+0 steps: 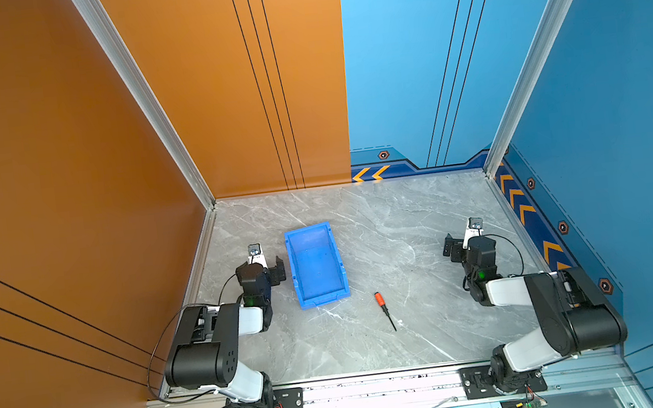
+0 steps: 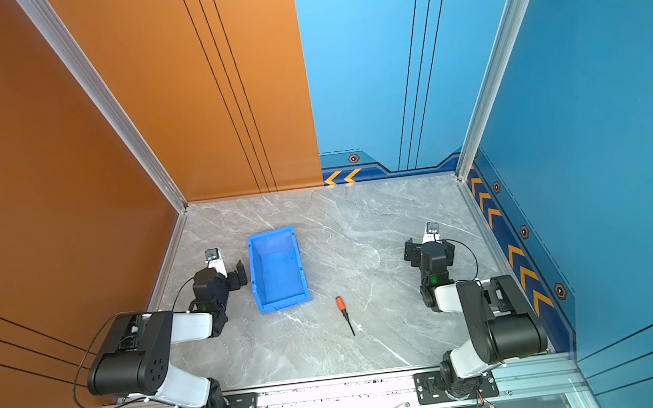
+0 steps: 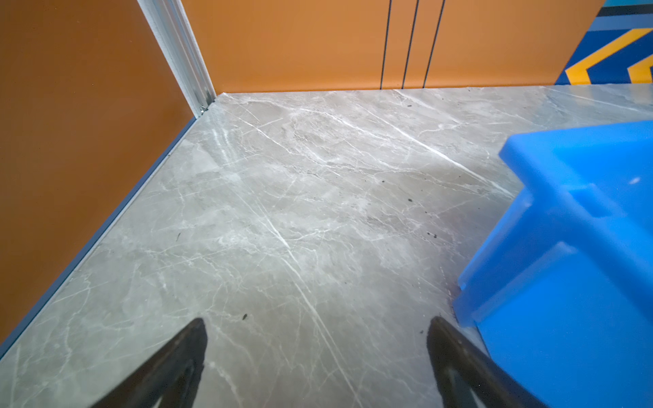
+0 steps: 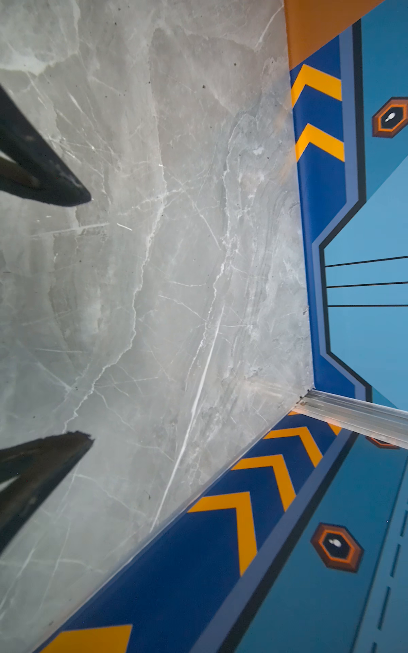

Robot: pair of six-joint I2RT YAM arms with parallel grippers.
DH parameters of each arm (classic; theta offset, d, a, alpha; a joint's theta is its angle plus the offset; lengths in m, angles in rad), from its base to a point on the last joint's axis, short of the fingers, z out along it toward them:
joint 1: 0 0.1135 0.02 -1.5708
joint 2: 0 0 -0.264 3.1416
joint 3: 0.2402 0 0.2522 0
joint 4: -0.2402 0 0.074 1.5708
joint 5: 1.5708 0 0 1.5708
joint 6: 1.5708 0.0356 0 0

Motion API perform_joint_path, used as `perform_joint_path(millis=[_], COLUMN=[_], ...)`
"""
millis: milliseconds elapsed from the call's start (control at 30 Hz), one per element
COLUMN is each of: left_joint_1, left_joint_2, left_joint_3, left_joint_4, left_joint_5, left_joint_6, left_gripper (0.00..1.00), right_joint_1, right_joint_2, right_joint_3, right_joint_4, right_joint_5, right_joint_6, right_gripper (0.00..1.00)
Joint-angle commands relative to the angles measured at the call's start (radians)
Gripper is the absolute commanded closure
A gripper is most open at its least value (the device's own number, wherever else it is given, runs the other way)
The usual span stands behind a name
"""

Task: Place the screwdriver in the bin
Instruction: 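Reach the left gripper over the red-handled screwdriver while the right arm lifts slightly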

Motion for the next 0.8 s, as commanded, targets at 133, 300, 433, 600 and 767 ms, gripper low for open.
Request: perform_joint_path(millis=[133, 300, 433, 600, 767], left_joint_1=[-0.007, -0.021, -0.054, -0.177, -0.375], left_joint_2=[-0.180, -0.237, -0.281, -0.340, -0.324], left_joint_3=[0.138, 0.307, 0.407, 0.489, 0.632], left_joint_4=[-0.412, -0.793, -1.021, -1.250, -1.520], left_joint_5=[-0.131, -0.182, -0.141, -0.170, -0.192], left_joint_6=[-0.076, -0.236, -0.329, -0.419, -0.566], left_gripper=[0.02, 0.02, 0.02, 0.02, 0.02], right_joint_1=[0.076, 0.142, 0.145, 0.180, 0.285], right_joint_2=[-0.249, -0.392, -0.417, -0.381, -0.399], right_joint_3=[0.085, 0.180, 0.323, 0.437, 0.458], right_joint_4=[-0.311, -0.558, -0.864, -1.035, -1.087], right_joint_5=[0.113, 0.186, 0.139, 0.001, -0.038], right_joint_6=[0.029, 0.157, 0.309, 0.339, 0.287], right_gripper=[0.00, 0.00, 0.00, 0.00, 0.00])
